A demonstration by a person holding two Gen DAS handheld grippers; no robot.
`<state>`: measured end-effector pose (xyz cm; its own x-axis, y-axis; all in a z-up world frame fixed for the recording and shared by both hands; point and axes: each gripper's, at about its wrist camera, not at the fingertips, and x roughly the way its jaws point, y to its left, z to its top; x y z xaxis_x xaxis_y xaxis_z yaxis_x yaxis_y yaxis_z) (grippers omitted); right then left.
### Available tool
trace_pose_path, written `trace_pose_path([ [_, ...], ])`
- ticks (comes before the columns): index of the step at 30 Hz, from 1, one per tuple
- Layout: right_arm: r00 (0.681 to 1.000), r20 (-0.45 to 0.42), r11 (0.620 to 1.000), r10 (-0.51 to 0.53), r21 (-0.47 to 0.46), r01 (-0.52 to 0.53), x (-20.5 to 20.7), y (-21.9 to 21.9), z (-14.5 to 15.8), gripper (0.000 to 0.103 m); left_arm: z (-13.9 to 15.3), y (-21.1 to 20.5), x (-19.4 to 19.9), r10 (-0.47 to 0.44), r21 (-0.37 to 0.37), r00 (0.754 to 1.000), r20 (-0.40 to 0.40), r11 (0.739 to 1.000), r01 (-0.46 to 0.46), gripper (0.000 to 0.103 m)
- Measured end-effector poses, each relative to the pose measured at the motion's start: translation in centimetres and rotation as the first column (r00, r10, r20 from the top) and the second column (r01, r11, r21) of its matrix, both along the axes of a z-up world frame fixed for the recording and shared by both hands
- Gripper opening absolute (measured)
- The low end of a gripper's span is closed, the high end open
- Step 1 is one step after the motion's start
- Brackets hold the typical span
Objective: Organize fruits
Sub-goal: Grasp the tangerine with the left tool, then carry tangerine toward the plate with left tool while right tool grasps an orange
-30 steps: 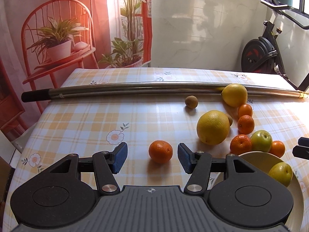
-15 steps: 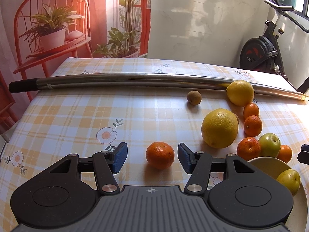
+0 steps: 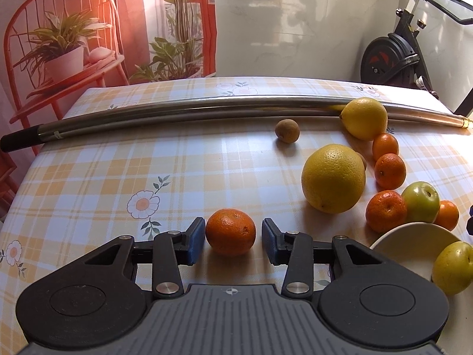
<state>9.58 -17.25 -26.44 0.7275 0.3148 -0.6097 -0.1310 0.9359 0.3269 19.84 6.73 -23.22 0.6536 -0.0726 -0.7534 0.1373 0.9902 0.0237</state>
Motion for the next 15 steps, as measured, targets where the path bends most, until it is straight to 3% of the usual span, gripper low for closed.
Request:
trace_pose_path([
  [4,1.000,0.000,1.000,0.000,0.003,0.000,0.0,0.0,-0.1,0.054,0.1,-0.1,-0.5,0.002,0.013,1.000,0.007,1.000,-0.002,0.036],
  [15,1.000,-0.002,0.999,0.030,0.018,-0.030,0.9,0.5,-0.6,0.053,0.9,-0.4,-2.6,0.004,-0.025,0.999,0.044,1.000,-0.003,0.036],
])
